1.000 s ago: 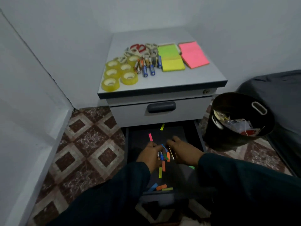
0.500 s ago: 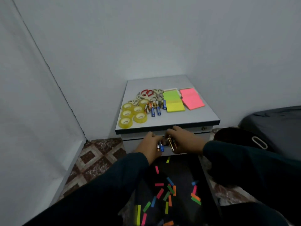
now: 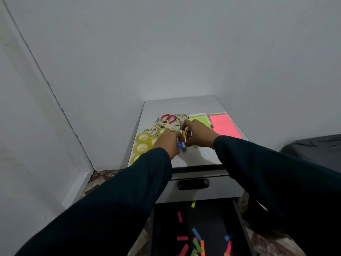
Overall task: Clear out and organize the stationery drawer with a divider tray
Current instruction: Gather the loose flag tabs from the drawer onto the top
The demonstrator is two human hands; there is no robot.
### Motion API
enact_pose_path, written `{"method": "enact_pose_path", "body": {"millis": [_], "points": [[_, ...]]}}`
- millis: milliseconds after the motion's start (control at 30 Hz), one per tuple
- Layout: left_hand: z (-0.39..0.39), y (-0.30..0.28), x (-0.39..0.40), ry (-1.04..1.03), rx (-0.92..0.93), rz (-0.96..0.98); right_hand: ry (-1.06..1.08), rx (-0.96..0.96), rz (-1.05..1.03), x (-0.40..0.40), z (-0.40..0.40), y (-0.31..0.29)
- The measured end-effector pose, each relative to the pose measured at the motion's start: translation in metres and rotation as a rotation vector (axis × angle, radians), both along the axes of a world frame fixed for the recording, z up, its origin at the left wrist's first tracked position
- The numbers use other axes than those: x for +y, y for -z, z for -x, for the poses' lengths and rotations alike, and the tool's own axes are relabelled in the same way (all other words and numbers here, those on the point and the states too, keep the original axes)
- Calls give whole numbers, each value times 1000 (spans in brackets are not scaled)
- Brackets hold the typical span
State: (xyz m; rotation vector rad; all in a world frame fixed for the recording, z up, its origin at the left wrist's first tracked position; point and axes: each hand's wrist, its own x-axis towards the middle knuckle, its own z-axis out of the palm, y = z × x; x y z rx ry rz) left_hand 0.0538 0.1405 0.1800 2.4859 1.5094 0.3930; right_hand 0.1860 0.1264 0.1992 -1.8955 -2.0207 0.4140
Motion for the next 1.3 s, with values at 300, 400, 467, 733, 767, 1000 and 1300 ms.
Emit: {"method": "enact_pose_path", "body": {"millis": [300, 400, 467, 733, 767, 1000, 1300], "points": [[-5, 7, 41, -47, -16, 37, 46, 29, -46, 41, 0, 15], [-6, 11, 40, -42, -22, 19, 74, 94, -45, 42, -2, 17], [-5, 11, 39, -43, -23, 6, 90, 119, -54, 41, -2, 17], [-3, 10, 38, -58, -43, 16, 91, 59, -98, 40, 3, 17], [-2, 10, 38, -62, -38, 14, 92, 53, -104, 39, 3, 17], [1, 12, 35, -71, -28, 6, 111, 74, -126, 32, 3, 19], [7, 10, 24, -67, -25, -23, 112, 112, -86, 12, -3, 13]]}}
